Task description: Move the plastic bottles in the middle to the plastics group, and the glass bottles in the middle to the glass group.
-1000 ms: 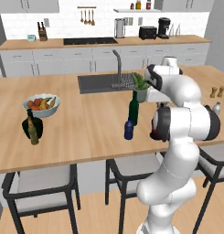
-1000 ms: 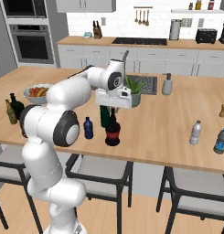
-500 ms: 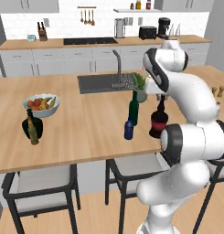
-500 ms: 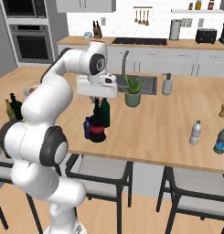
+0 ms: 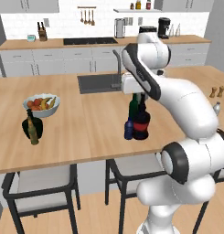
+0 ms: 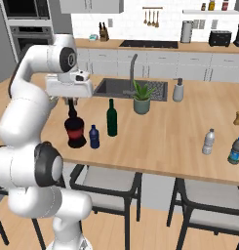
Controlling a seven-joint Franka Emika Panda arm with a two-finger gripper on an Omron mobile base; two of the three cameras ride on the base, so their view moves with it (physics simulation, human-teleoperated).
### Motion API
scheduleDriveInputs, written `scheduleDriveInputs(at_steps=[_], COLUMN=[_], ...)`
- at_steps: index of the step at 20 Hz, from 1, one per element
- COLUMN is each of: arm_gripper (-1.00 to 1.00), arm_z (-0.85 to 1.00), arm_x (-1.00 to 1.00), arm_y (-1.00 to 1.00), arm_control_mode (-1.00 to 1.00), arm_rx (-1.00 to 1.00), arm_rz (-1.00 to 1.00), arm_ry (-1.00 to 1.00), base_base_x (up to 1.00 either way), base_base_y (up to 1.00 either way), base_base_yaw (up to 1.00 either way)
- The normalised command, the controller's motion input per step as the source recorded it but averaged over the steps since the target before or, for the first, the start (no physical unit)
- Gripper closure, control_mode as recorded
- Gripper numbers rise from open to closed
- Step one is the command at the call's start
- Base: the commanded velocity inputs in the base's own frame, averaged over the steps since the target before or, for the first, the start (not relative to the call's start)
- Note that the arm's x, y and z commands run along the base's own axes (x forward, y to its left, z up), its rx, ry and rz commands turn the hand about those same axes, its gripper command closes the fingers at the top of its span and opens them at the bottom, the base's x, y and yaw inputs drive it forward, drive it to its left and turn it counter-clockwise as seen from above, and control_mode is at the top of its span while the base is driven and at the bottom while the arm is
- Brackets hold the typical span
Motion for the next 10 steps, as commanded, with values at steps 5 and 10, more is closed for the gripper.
scheduleDriveInputs(at_steps=[5, 10], arm_gripper=[1.00, 1.00], arm_z=[0.02, 0.00], arm_x=[-0.07, 0.00], arm_y=[0.98, 0.99], arm_control_mode=[-1.00, -1.00], arm_rx=[0.00, 0.00], arm_rz=[0.10, 0.10], arm_ry=[-0.08, -0.08], base_base_x=[0.00, 0.00], base_base_y=[0.00, 0.00], base_base_yaw=[0.00, 0.00])
